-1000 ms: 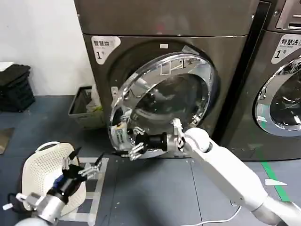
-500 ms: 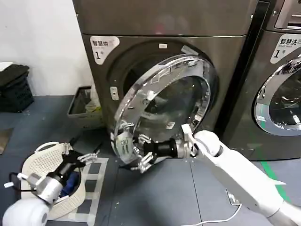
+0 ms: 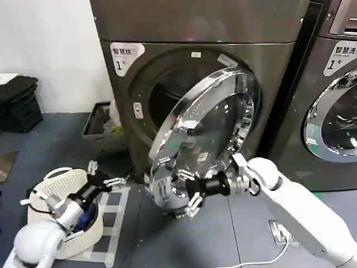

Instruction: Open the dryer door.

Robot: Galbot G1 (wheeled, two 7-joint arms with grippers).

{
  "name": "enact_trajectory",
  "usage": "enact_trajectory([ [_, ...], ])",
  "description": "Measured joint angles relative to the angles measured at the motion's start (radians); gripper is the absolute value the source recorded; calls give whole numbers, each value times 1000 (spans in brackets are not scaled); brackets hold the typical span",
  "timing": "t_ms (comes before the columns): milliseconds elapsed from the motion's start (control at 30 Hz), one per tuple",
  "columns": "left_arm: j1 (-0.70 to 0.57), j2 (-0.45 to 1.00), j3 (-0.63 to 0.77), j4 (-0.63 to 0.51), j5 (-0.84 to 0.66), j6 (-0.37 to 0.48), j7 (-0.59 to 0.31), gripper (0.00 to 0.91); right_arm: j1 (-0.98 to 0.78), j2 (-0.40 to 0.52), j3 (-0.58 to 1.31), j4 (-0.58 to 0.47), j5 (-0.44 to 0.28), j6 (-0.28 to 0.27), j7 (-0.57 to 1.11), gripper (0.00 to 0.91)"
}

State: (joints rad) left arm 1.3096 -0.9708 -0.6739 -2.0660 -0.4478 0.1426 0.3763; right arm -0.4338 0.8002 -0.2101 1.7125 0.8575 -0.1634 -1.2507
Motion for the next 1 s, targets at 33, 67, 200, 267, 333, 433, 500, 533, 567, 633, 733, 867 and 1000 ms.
enact_trajectory([
  [33, -7, 10, 11, 0, -5, 0, 5, 907, -8, -12, 8, 4, 0, 3, -7, 907],
  [67, -15, 22, 22, 0, -8, -1, 11, 907, -15, -24, 17, 7, 0, 8, -10, 907],
  [200, -43, 70, 64, 3, -34, -7, 28, 907, -47, -68, 55, 26, -1, 14, -22, 907],
  [267, -56, 96, 85, 3, -45, -13, 36, 907, -66, -92, 79, 37, -2, 15, -30, 907],
  [333, -68, 120, 108, 1, -56, -17, 43, 907, -89, -115, 108, 50, -2, 15, -33, 907],
  [433, -98, 160, 155, 0, -56, -25, 55, 907, -137, -151, 166, 68, -1, 23, -29, 907],
  [500, -121, 178, 194, 3, -51, -26, 59, 907, -185, -176, 218, 81, 0, 33, -28, 907],
  [533, -135, 184, 216, 7, -48, -28, 61, 907, -213, -189, 249, 86, 0, 39, -28, 907],
  [567, -149, 186, 237, 11, -48, -28, 62, 907, -245, -204, 282, 93, 2, 46, -29, 907],
  [633, -171, 188, 274, 18, -47, -29, 62, 907, -312, -232, 356, 104, 5, 59, -33, 907],
  [733, -206, 189, 328, 23, -49, -31, 63, 907, -416, -273, 477, 120, 20, 77, -29, 907],
  [867, -245, 191, 388, 21, -50, -32, 65, 907, -565, -309, 637, 142, 42, 117, 16, 907],
  [1000, -274, 180, 432, 22, -49, -35, 65, 907, -732, -306, 806, 164, 46, 143, 42, 907],
])
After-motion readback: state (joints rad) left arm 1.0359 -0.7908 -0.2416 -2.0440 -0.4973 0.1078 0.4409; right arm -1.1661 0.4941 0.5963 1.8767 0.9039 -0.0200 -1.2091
